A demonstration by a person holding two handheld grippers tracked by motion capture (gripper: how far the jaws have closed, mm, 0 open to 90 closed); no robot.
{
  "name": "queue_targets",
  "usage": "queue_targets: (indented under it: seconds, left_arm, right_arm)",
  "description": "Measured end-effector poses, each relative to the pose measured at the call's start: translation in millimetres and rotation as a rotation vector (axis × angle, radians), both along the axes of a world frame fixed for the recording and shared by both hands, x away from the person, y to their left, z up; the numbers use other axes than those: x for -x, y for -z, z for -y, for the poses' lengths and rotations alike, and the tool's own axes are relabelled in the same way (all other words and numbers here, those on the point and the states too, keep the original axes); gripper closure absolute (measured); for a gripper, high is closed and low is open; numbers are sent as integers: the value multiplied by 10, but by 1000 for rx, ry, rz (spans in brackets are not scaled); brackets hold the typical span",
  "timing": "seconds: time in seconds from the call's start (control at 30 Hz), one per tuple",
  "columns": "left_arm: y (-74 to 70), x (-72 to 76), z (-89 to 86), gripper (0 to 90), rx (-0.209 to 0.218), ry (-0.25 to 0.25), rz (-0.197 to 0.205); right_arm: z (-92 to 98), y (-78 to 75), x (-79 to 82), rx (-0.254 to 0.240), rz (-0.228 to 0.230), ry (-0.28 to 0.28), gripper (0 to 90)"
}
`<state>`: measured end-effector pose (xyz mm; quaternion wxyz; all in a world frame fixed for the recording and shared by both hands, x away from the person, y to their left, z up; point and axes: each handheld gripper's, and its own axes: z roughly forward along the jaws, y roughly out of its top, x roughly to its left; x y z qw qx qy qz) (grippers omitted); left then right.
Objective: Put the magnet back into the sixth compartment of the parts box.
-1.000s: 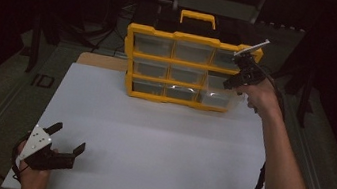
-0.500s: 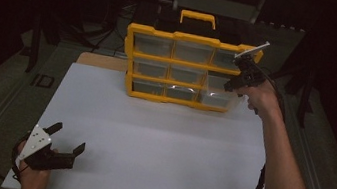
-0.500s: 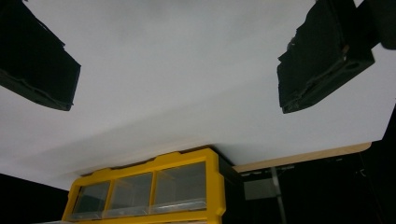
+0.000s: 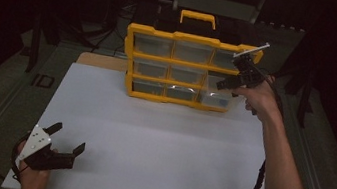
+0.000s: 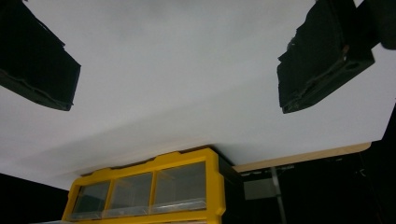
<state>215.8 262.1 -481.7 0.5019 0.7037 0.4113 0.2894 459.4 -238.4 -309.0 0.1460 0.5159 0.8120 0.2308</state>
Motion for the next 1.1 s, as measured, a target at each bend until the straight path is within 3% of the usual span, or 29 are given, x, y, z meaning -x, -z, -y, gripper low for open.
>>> queue_targets:
  seconds: [0.23, 0.33, 0.53, 0.87, 1.1]
  left_arm:
    - [1, 0, 0, 0, 1, 0, 0]
    - [2, -2, 3, 0, -2, 1, -1]
    - [3, -3, 5, 0, -2, 2, -2]
    - [10, -13, 11, 0, -3, 3, -5]
    - [10, -15, 15, 0, -5, 4, -6]
  right_arm:
    - [-2, 2, 56, -15, 48, -66, 169]
    - [-11, 12, 102, -13, 82, -123, 169]
    - [-24, 16, 142, -22, 109, -185, 176]
    - [-70, 3, 226, -31, 131, -288, 208]
    - [-83, -2, 272, -29, 138, -331, 249]
